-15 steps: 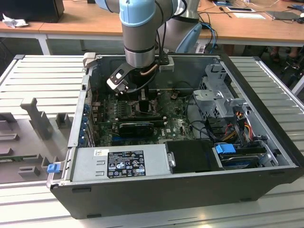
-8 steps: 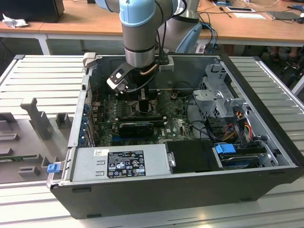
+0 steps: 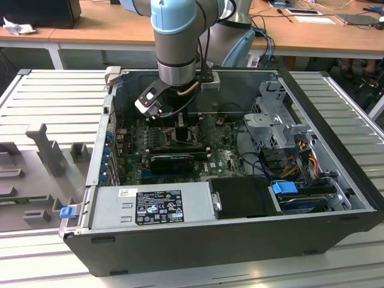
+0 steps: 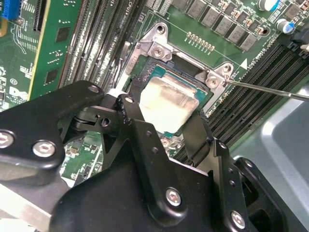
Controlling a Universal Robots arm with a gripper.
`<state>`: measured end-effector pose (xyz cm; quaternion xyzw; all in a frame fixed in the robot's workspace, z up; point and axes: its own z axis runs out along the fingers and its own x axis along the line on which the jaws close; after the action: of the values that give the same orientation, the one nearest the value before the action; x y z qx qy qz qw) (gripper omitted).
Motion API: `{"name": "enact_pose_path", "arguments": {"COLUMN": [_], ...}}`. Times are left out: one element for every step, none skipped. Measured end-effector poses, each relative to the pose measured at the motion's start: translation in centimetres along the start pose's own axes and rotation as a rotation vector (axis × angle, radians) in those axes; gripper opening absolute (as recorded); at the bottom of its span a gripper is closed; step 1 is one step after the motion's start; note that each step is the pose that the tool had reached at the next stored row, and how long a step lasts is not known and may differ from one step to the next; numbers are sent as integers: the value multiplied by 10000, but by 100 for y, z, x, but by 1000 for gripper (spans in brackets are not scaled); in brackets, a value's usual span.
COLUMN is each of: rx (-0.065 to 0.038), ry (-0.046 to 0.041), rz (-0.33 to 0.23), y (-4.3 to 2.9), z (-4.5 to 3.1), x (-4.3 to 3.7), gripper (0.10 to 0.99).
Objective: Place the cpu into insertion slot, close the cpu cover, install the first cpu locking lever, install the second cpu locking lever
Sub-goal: 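Place the cpu into insertion slot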
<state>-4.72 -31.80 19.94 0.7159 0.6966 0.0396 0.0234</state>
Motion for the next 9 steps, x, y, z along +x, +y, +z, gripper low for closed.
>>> {"name": "enact_pose_path", "arguments": {"rx": [-1,-2,-2,-3,-4,-4,-4,-3,-3], "ry": [-29,-68,-91,-146,-175,-175,-176,-158,-153], "rz": [-3,-5,-8,-11,-15,-16,-16,-11,-11], "y": [0,0,0,-1,0,0,0,-1,0], "z": [0,0,0,0,-1,-1,-1,-5,-15], "x": [0,0,0,0,0,-1,0,0,1], "gripper": [608,608,608,608,608,608,608,608,608]}}
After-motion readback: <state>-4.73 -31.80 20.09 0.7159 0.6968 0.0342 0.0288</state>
